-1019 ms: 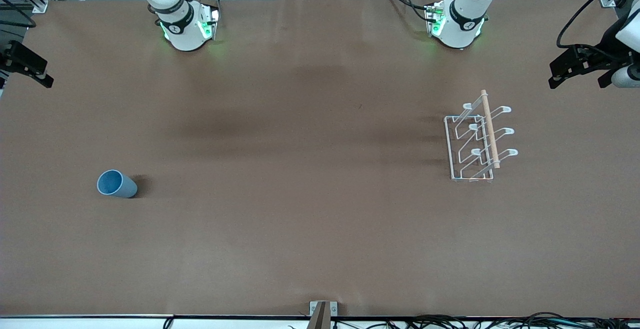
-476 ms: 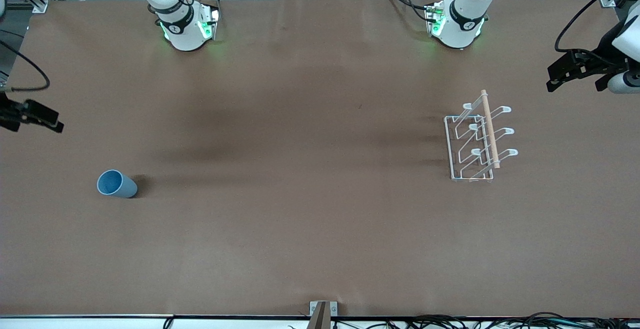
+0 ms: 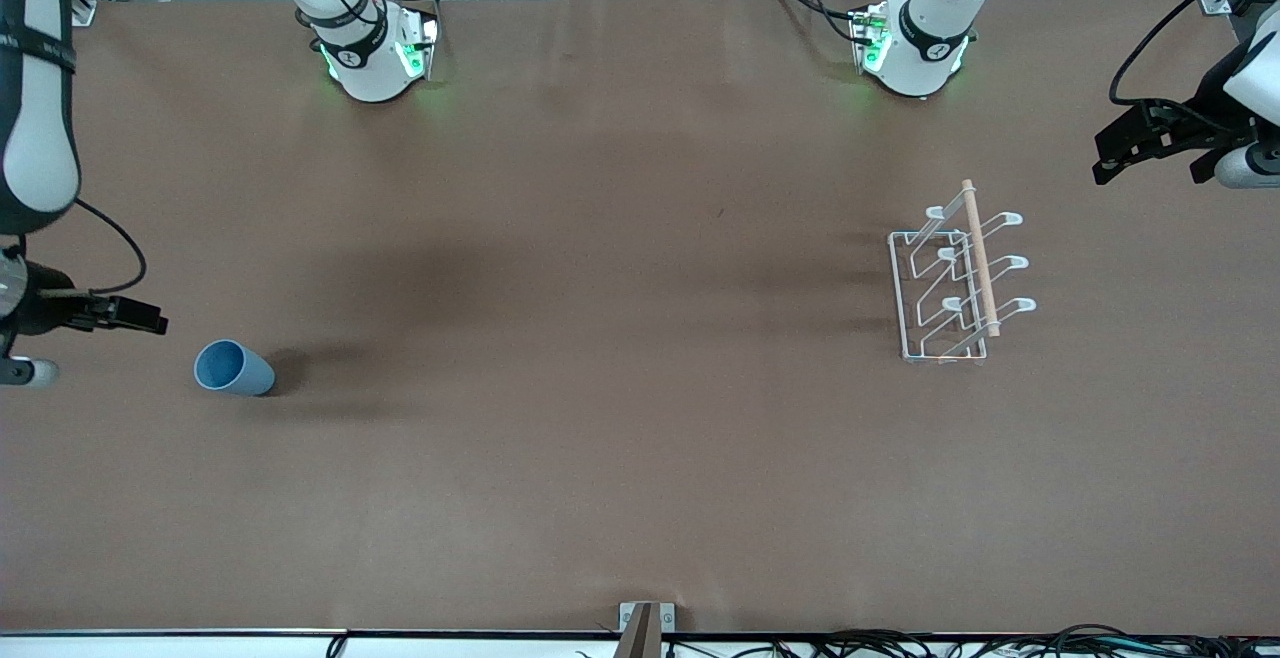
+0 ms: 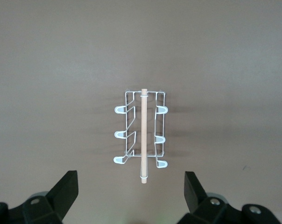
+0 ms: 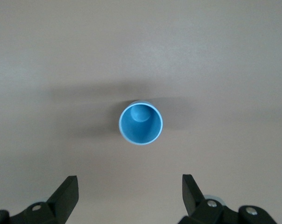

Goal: Hang cup on cup holder
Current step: 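Reach the right gripper down to the blue cup's rim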

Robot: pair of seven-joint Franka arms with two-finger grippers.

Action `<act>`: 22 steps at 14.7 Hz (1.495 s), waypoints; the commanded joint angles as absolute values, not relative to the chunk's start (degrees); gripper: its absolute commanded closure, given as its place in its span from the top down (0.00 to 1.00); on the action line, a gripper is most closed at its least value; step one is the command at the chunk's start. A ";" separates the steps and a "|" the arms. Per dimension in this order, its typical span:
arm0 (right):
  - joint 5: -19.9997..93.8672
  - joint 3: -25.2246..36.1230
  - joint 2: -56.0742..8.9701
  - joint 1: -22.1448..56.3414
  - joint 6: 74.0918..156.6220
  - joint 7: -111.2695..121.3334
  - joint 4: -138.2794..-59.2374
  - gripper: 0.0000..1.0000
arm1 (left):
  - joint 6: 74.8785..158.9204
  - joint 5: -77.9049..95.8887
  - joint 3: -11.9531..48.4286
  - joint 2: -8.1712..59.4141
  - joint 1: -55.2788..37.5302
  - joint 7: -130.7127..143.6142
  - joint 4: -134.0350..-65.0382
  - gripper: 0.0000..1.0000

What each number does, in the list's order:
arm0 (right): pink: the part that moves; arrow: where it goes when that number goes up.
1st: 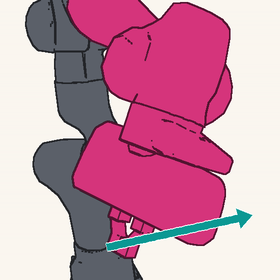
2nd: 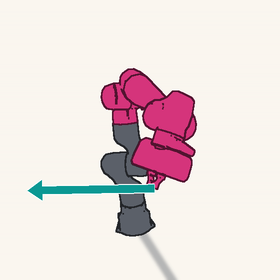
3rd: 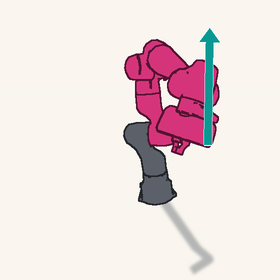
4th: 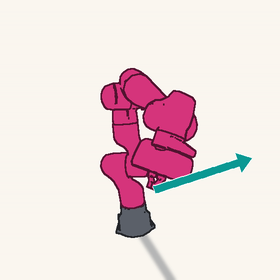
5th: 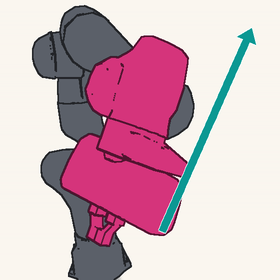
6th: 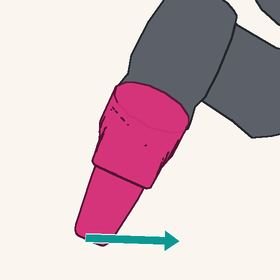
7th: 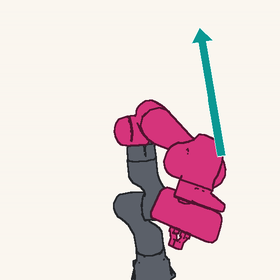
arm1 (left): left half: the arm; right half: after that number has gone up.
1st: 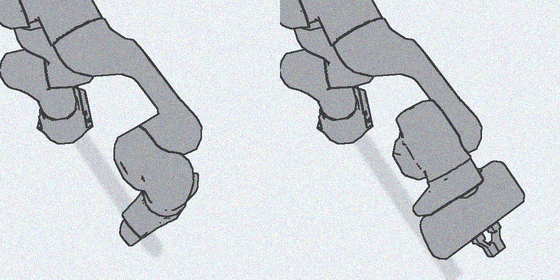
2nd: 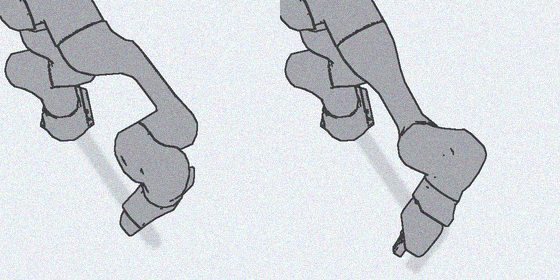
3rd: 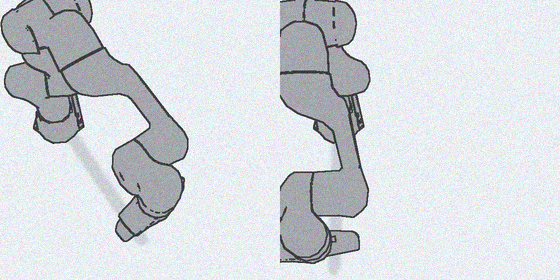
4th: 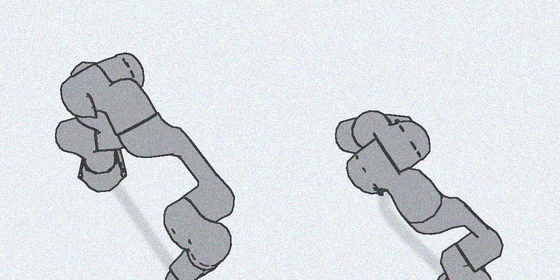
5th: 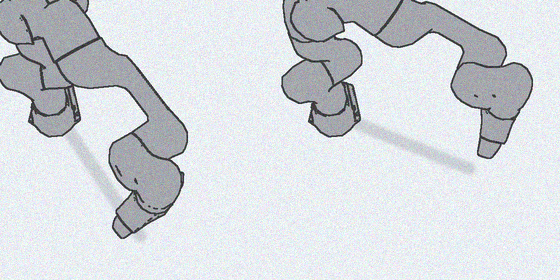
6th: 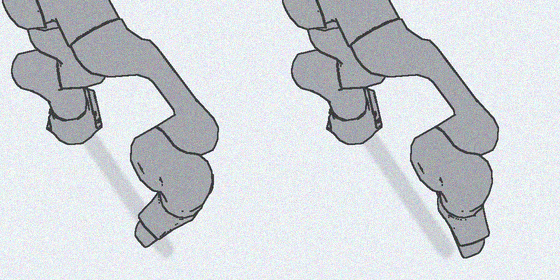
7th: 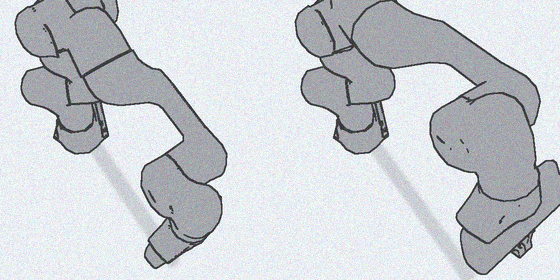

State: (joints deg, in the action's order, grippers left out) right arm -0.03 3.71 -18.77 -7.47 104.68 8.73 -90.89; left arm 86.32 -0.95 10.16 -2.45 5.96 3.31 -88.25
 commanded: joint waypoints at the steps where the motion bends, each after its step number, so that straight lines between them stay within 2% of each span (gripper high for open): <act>1: 0.79 3.16 -20.21 -9.84 108.36 13.09 -93.86 0.98 | 86.04 -0.35 10.20 -2.02 5.80 2.37 -87.10 1.00; 8: 0.79 3.16 -23.28 -10.19 123.46 15.02 -102.65 0.95 | 86.04 -0.35 10.20 -2.02 6.06 2.29 -87.19 1.00; 11: 0.79 3.16 -25.83 -10.72 126.46 15.12 -102.92 0.92 | 86.04 -0.35 10.20 -2.02 6.15 2.20 -87.10 1.00; 15: 0.79 3.08 -27.51 -10.81 127.35 15.12 -103.27 0.84 | 86.04 -0.35 10.28 -2.02 5.71 2.20 -87.10 1.00; 19: 0.88 2.99 -29.26 -10.90 127.44 15.03 -103.18 0.70 | 86.04 -0.35 10.37 -1.93 5.71 2.20 -87.10 1.00; 21: 0.88 2.99 -29.97 -10.81 129.28 15.03 -103.18 0.53 | 86.04 -0.35 10.37 -1.93 5.80 2.20 -87.10 1.00; 22: 0.88 2.99 -30.41 -10.90 129.81 15.03 -103.18 0.41 | 86.04 -0.35 10.37 -1.93 5.80 2.20 -87.10 1.00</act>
